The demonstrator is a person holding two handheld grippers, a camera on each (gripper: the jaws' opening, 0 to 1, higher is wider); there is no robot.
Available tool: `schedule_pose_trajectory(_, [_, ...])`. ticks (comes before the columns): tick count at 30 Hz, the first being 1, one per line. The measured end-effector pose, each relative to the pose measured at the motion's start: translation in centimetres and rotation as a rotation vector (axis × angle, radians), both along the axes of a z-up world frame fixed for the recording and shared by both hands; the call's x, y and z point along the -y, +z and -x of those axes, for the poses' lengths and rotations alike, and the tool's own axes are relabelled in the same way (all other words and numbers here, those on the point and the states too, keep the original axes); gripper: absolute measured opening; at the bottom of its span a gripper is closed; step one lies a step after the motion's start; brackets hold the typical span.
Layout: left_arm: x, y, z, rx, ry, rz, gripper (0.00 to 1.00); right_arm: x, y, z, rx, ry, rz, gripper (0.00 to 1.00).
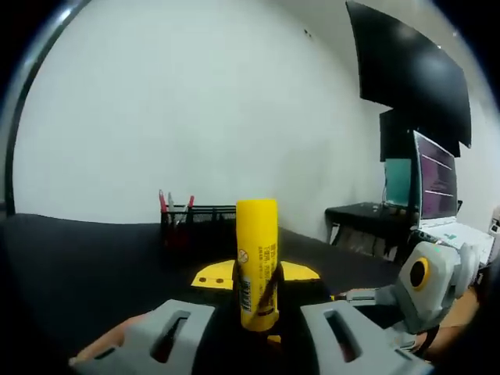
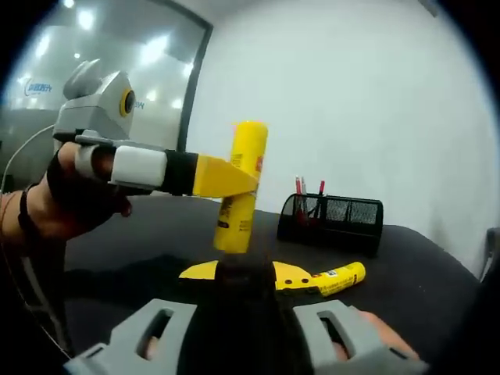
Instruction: Pick up pens and glue sticks and place them into the holder.
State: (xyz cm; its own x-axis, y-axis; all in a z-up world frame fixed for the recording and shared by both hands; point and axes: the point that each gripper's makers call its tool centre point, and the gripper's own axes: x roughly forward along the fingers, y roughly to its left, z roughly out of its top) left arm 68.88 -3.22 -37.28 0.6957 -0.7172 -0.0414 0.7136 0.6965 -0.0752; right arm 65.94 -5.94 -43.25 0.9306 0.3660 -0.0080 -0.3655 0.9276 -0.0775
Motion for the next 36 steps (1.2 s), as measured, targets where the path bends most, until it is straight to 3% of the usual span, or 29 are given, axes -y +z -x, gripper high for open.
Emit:
schedule_pose_trajectory(6, [-1.9,-0.3,-0.5,-0.001,0.03,-0.007,0.15,1.3,0.8,-0.2,-0.026,-0.013,-0.116,0.21])
schedule_pose_trajectory(11, [-2.6,-0.4,-0.3,0.015,0.037,-0.021,0.15,2.9,1.2,-0.5,-0.101,-0.07,-0.143,0.22])
schedule_pose_trajectory(15, [-2.8,-0.4,-0.2,0.028,0.041,-0.029,0.15,3.4,4.2,-0.3,-0.065,-0.075,-0.165,0.22])
schedule_pose_trajectory(20, [-2.9,-0.6,-0.1,0.045,0.038,-0.037,0.15,1.6,8.7,0.9,0.004,0.052,-0.318,0.25])
schedule_pose_trajectory(26, [-2.7,-0.6,0.3,0.066,0.03,-0.034,0.15,-0.3,10.3,1.2,0.014,0.1,-0.27,0.25])
schedule_pose_trajectory(36, [-1.8,-0.7,1.8,0.118,0.001,-0.056,0.15,-3.1,10.1,0.5,-0.021,0.154,-0.233,0.25])
